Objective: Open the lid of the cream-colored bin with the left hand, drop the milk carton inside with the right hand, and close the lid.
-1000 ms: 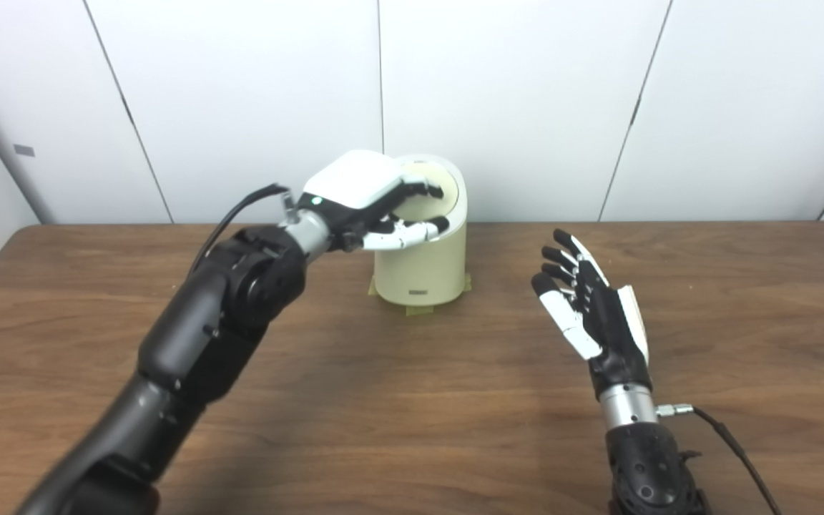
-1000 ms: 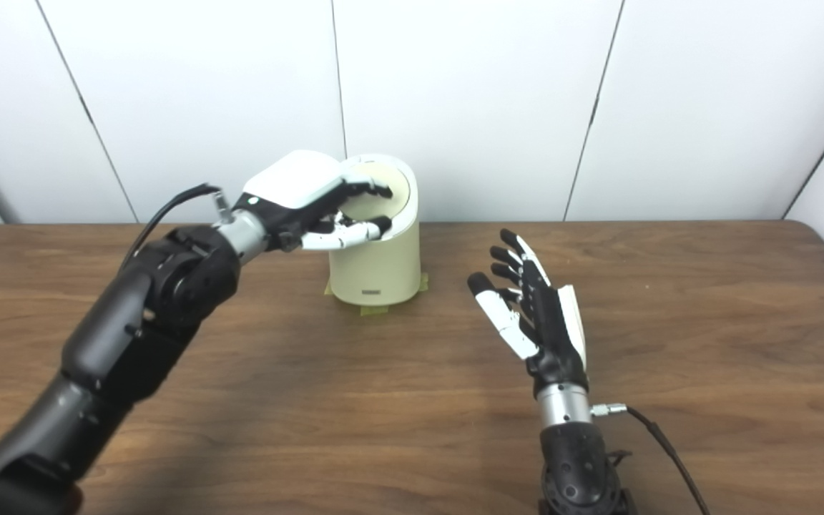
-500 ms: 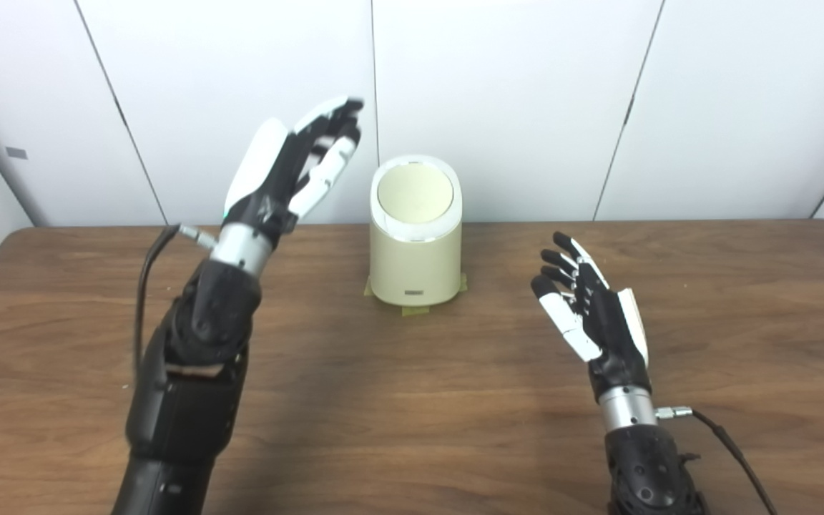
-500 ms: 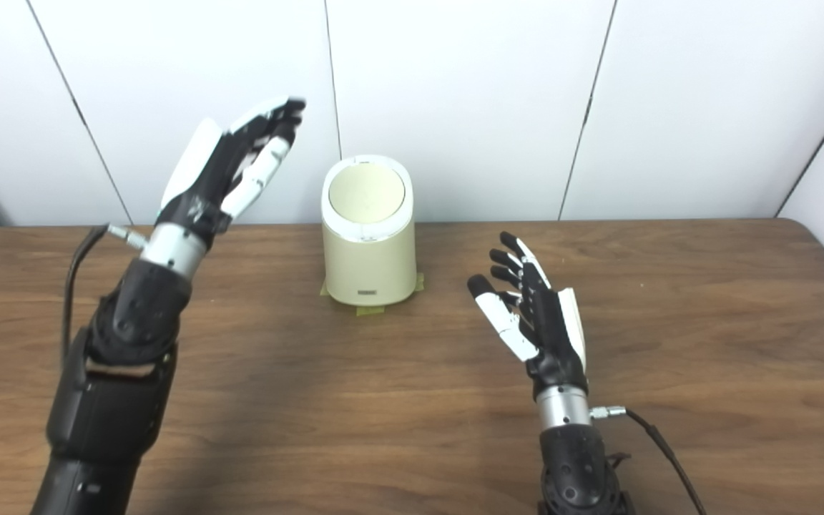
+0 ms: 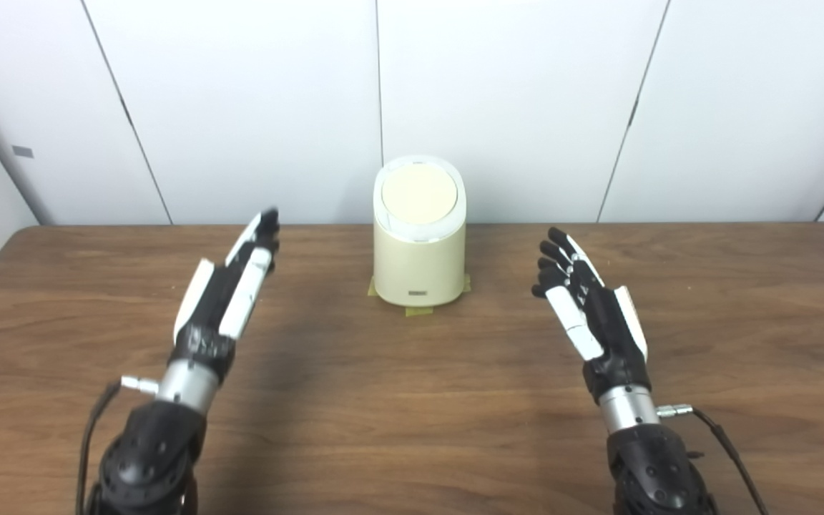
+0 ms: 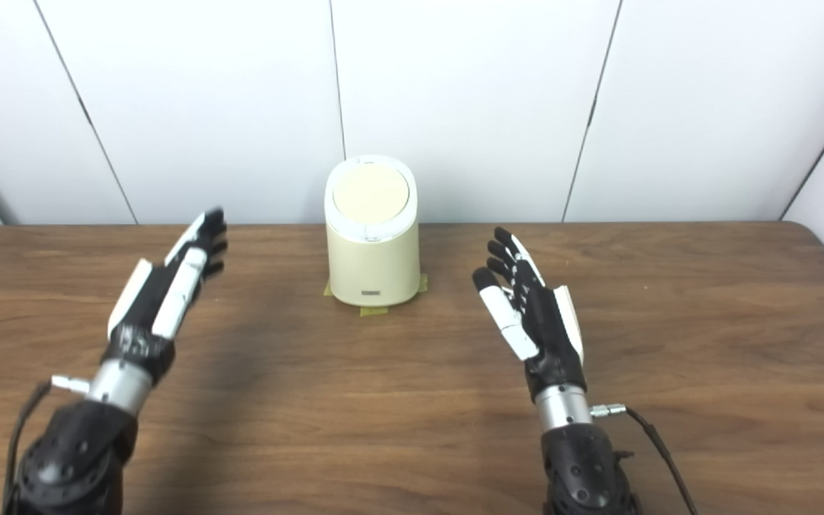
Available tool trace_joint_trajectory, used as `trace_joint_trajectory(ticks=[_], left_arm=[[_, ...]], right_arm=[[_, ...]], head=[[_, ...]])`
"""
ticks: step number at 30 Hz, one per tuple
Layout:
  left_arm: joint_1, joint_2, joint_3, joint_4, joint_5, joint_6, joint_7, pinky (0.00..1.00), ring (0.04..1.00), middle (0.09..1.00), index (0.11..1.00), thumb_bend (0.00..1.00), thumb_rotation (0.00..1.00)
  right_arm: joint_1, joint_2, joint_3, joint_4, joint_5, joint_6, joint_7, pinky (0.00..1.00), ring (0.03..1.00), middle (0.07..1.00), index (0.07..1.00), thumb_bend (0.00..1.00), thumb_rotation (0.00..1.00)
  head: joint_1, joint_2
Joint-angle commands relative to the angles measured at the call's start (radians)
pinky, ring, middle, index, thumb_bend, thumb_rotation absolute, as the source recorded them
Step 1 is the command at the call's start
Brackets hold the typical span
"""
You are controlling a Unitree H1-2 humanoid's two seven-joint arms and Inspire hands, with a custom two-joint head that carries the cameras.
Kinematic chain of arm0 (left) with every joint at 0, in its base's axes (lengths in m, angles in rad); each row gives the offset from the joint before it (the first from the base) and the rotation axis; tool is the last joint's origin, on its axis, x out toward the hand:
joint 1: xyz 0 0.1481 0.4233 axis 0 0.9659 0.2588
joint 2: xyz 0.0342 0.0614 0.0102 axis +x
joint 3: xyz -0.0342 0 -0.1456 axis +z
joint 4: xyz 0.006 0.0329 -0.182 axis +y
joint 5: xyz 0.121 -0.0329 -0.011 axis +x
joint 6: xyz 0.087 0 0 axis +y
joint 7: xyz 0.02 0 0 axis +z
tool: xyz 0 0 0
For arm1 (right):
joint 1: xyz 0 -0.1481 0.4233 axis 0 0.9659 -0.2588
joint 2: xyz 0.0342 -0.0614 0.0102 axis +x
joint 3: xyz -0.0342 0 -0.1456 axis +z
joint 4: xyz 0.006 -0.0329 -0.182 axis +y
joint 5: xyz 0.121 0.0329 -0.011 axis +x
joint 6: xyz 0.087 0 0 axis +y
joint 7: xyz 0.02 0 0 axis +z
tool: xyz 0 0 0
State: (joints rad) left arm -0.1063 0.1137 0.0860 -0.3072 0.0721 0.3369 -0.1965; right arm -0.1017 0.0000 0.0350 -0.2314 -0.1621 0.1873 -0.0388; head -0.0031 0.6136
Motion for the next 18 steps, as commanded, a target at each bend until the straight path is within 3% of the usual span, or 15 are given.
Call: trace_joint_trajectory(ticks=[1,6,13,18], left_arm=[[-0.018,-0.027,0.007,-0.03,-0.041,-0.035,0.03,0.99,0.997,1.0,1.0,0.34,1.0],[0.043,-0.074,-0.001,-0.013,-0.065,-0.077,0.064,1.0,1.0,1.0,1.0,0.43,1.0],[0.082,-0.11,-0.025,0.015,-0.066,-0.119,0.095,1.0,1.0,1.0,1.0,0.44,1.0],[0.075,-0.105,-0.023,0.036,-0.067,-0.125,0.111,1.0,1.0,1.0,1.0,0.43,1.0]], right_arm=[[-0.012,-0.011,-0.013,-0.036,0.016,-0.014,0.006,0.82,0.923,0.933,0.947,0.55,0.91],[0.009,-0.016,-0.04,-0.037,0.057,0.017,0.011,0.84,0.94,0.94,0.945,0.58,0.99],[0.03,-0.026,-0.07,-0.032,0.142,0.043,0.034,0.98,0.998,0.982,0.975,0.65,1.0],[0.036,-0.046,-0.087,0.013,0.183,0.019,0.052,1.0,1.0,1.0,1.0,0.62,1.0]], head=[[0.003,0.006],[0.011,0.014],[0.02,0.024],[0.033,0.031]])
